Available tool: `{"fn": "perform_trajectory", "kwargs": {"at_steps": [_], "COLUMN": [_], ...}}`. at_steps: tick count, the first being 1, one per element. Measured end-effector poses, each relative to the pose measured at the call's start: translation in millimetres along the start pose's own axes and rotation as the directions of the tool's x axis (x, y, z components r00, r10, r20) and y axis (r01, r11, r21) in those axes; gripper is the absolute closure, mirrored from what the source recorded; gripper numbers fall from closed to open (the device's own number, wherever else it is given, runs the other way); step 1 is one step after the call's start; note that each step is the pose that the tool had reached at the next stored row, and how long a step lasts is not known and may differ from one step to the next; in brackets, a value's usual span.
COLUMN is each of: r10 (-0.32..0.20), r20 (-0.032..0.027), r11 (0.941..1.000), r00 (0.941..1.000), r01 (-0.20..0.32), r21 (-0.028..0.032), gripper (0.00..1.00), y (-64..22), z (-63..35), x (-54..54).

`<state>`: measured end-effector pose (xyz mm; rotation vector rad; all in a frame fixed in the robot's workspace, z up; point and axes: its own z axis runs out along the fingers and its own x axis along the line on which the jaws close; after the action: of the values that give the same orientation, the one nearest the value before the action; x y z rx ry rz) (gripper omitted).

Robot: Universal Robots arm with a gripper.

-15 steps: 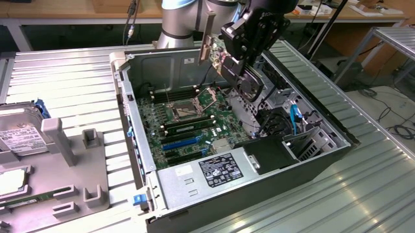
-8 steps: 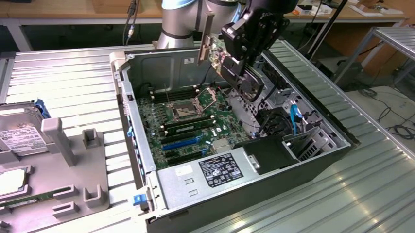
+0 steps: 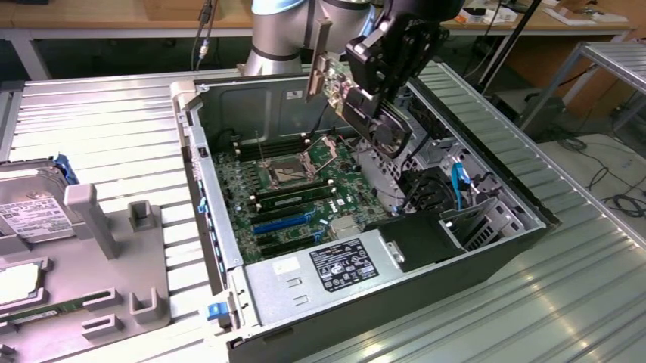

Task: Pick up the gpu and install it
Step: 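Insert the gpu into the slot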

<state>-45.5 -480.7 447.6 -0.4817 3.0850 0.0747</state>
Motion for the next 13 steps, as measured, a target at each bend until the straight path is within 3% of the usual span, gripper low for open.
{"fn": "perform_trajectory", "kwargs": {"at_steps": [13], "r10": [-0.059], "r20": [-0.0026], "r11": [0.9983], "r00": [0.9983], "r01": [0.059], "r21": [-0.0015], "gripper": [0.73], "y": [0.0], "z": [0.0], "x": [0.0]}}
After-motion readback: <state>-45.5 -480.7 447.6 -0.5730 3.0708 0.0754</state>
